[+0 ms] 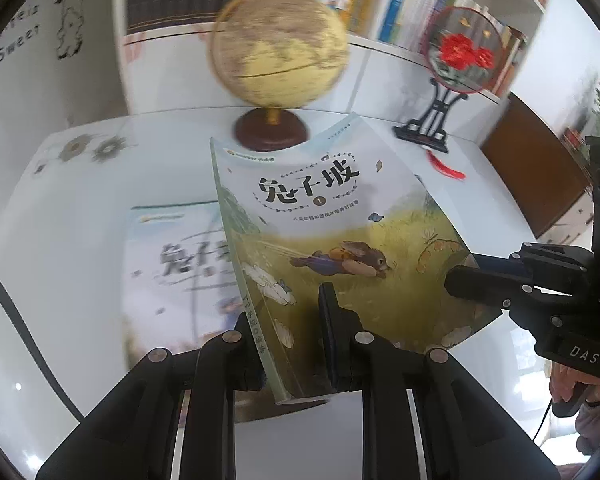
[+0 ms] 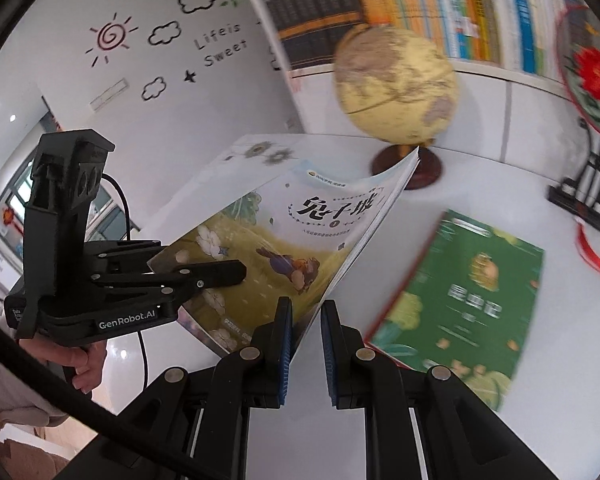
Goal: Organize books
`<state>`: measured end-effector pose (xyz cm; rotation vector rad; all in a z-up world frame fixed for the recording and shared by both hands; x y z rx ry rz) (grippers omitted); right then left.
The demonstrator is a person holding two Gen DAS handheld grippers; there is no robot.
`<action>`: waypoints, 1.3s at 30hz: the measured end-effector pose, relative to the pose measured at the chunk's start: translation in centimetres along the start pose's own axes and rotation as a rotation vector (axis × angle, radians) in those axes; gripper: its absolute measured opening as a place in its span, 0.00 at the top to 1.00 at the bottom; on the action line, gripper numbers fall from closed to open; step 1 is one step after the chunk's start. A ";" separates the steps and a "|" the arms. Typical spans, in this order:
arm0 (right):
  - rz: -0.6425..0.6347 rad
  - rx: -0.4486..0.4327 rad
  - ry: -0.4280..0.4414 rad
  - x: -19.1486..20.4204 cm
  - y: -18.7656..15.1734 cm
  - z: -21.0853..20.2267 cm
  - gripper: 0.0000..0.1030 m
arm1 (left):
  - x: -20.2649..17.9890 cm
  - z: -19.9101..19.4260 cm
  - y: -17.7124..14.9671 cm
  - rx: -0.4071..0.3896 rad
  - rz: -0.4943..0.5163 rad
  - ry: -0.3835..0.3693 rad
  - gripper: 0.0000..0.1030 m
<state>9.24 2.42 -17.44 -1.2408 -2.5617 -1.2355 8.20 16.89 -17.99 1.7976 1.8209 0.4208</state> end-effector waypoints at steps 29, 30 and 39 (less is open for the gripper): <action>0.055 0.196 -0.045 5.1 -2.4 10.6 0.85 | 9.1 2.5 -5.6 0.133 -0.155 -0.018 0.78; 0.062 0.203 -0.046 4.9 -2.4 10.8 0.84 | 9.1 2.6 -5.6 0.139 -0.157 -0.012 0.75; 0.099 0.244 -0.092 4.1 -2.9 11.5 0.58 | 11.1 3.0 -6.5 0.221 -0.241 0.045 0.66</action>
Point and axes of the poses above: each gripper's, at about its wrist camera, not at the fingertips, and z roughly the way its jaws point, x to its left, y to its top, the point moved 4 cm from there along z, roughly the way its jaws point, and after that the axes turned 3 degrees about y, right-handed, at the moved point
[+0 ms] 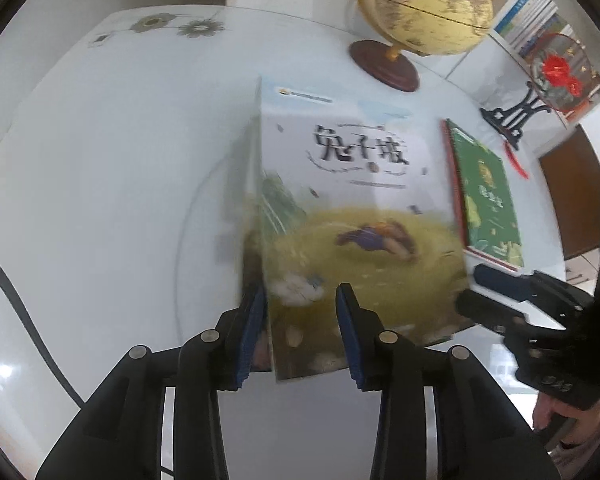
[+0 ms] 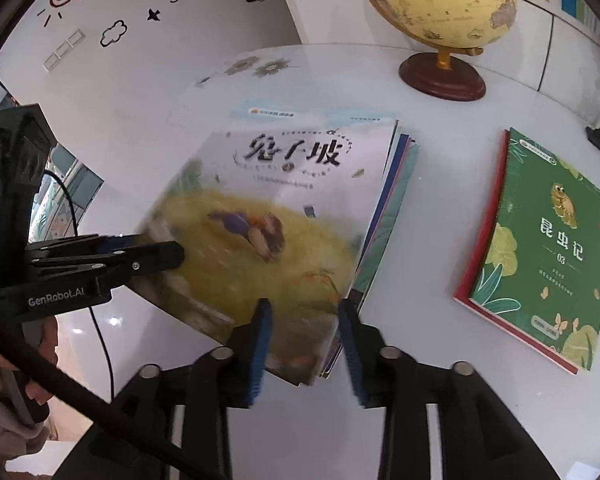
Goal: Organize books
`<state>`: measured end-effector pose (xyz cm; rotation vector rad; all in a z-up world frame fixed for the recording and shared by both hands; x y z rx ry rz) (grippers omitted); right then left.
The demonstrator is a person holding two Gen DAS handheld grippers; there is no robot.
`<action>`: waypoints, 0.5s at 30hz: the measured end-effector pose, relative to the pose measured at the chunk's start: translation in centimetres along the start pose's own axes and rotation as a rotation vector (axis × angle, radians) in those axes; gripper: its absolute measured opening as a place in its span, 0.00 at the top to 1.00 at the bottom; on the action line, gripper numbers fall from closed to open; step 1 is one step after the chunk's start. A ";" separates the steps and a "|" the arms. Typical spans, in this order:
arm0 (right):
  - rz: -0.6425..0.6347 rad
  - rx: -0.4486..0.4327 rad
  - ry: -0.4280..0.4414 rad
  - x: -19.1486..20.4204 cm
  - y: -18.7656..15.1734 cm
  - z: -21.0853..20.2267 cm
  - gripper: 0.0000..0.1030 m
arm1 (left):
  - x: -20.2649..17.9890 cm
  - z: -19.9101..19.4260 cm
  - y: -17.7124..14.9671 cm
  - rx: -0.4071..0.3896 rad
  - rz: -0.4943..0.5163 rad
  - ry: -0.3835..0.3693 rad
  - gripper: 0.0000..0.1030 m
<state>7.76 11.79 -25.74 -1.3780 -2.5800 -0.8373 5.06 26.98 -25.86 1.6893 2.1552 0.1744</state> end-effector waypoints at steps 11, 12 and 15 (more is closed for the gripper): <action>0.132 -0.055 0.035 -3.7 -0.7 -2.6 0.52 | -0.4 -2.0 2.5 -0.084 -0.021 -0.026 0.66; 0.144 -0.062 0.027 -4.5 -0.9 -3.1 0.51 | -1.2 -2.1 3.0 -0.093 -0.018 -0.057 0.66; 0.177 -0.075 0.000 -6.7 -1.2 -4.2 0.51 | -3.6 -1.7 4.0 -0.103 -0.001 -0.109 0.66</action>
Point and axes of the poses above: each gripper's, at about its wrist camera, not at the fingertips, and z roughly the way its jaws point, x to its left, y to its top, the point moved 4 cm from there along z, roughly the way its jaws point, and after that the axes turned 3 degrees about y, right-handed, at the moved point
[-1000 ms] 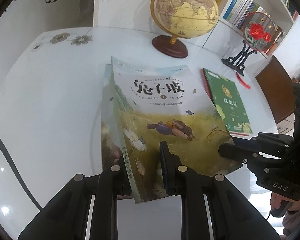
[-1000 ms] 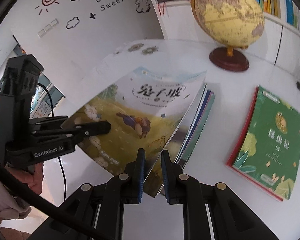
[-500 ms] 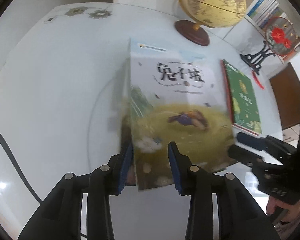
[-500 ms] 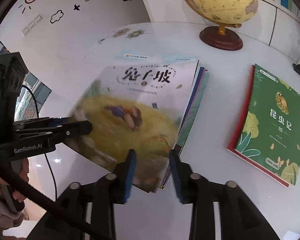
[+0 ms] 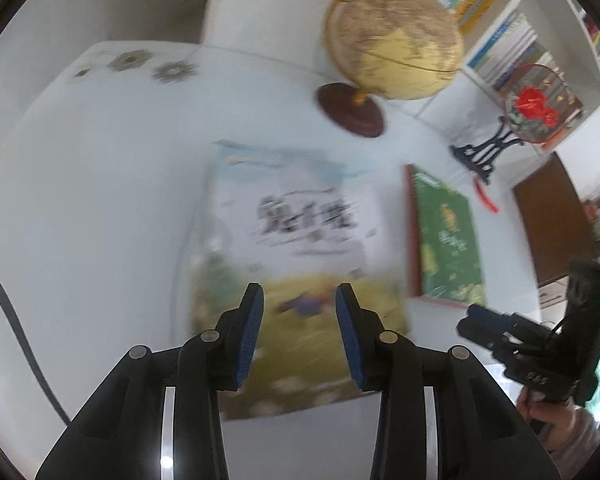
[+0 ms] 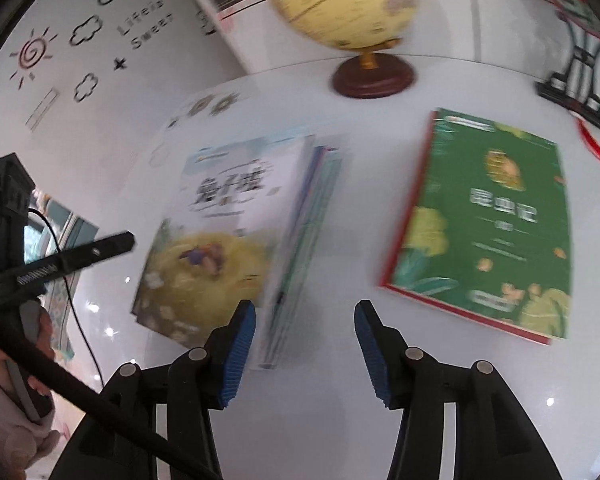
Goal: Organize books
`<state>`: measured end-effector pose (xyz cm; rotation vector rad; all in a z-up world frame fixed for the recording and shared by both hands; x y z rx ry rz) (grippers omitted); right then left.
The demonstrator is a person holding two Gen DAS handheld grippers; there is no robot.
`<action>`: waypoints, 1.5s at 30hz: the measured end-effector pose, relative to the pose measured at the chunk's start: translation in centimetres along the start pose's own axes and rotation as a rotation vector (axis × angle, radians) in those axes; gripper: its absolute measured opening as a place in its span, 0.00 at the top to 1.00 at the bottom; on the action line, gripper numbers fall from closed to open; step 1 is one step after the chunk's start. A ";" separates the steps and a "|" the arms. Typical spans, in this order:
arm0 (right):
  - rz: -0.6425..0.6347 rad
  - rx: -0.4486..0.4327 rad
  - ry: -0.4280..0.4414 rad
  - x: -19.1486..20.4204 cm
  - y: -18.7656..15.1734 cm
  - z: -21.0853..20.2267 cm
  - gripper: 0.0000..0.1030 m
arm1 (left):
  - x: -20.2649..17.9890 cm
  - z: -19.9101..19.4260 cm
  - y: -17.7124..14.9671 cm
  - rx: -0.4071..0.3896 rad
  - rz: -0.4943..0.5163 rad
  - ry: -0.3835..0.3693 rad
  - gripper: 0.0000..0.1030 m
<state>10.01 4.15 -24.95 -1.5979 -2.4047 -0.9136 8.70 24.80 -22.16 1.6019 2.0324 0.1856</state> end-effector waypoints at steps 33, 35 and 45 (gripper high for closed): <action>0.359 -0.042 0.027 -20.9 -0.6 -2.3 0.51 | -17.8 15.9 2.1 0.202 0.149 -0.073 0.66; 0.353 -0.053 0.030 -21.0 -0.6 -2.4 0.51 | -17.7 16.2 2.0 0.215 0.147 -0.069 0.66; 0.413 -0.066 0.146 -21.3 -0.9 -2.4 0.49 | -20.0 15.6 0.2 0.194 0.226 -0.048 0.49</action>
Point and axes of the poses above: each gripper's, at about its wrist camera, not at the fingertips, and z roughly the way its jaws point, x to its left, y to its top, the point moved 4 cm from there along z, roughly the way its jaws point, and after that the axes turned 3 degrees about y, right-handed, at the moved point
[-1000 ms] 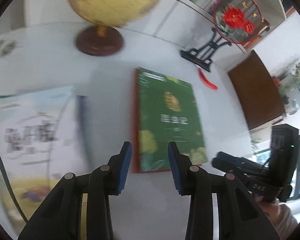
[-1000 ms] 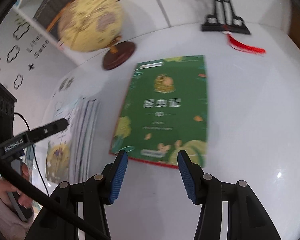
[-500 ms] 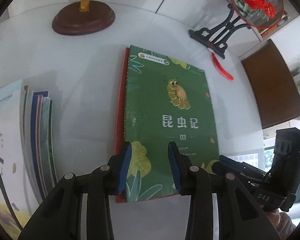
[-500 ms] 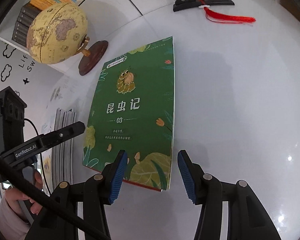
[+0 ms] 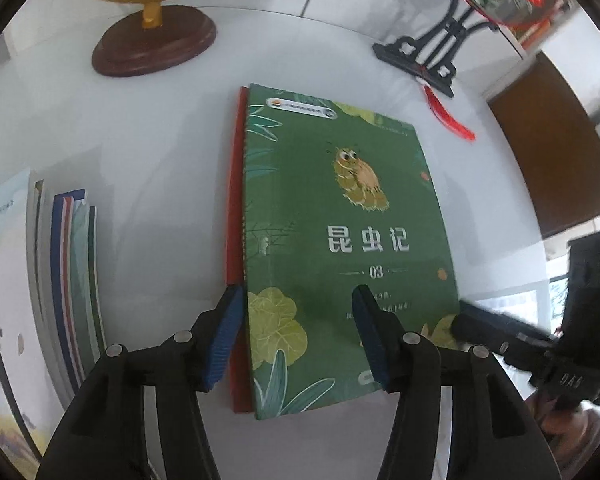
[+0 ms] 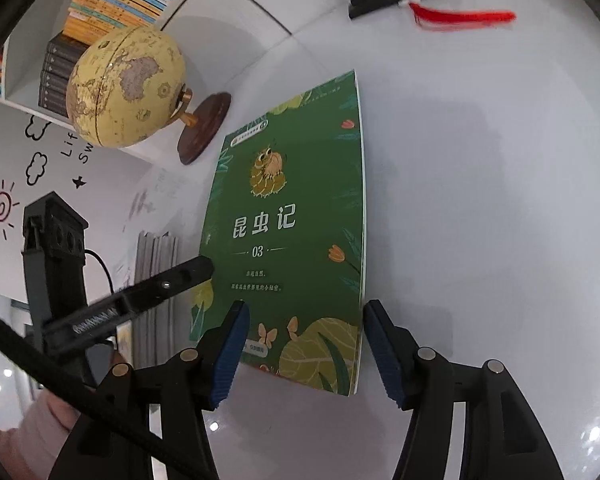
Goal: Organize books
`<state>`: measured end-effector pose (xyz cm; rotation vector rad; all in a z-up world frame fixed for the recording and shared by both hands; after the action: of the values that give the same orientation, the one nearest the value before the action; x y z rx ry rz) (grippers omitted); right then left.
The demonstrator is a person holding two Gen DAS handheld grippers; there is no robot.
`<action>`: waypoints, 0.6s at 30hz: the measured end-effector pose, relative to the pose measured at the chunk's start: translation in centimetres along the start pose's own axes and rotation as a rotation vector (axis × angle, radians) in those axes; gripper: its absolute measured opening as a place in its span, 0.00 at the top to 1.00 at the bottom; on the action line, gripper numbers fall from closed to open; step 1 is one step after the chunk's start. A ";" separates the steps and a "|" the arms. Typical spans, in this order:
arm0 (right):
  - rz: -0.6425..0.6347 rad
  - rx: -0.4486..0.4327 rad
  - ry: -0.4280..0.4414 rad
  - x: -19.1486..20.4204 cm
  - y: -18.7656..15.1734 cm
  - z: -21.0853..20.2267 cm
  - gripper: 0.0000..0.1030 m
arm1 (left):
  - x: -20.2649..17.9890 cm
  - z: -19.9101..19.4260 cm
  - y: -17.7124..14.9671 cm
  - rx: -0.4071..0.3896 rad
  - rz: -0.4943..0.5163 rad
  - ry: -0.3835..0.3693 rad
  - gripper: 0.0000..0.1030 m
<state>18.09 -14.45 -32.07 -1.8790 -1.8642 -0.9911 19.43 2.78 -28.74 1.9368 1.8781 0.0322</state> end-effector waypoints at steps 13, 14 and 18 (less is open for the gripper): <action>-0.111 0.086 -0.050 0.9 -4.2 -3.1 0.62 | -0.9 -0.9 -4.5 0.086 0.027 -0.053 0.49; -0.118 0.114 -0.066 0.5 -4.8 -2.9 0.62 | -0.7 -0.8 -4.6 0.086 0.019 -0.054 0.49; -0.053 0.086 -0.066 -0.8 -3.8 -2.7 0.52 | 0.0 -0.5 -3.9 0.066 -0.019 -0.045 0.49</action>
<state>13.84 -16.38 -31.60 -1.8420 -1.9712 -0.8613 15.63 2.85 -29.57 1.9467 1.8907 -0.0795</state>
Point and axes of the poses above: each gripper's, at about its wrist camera, not at the fingertips, and z roughly the way its jaws point, x to its left, y to its top, the point moved 4 cm from there along z, roughly the way its jaws point, and after that the axes turned 3 degrees about y, right-handed, at the moved point
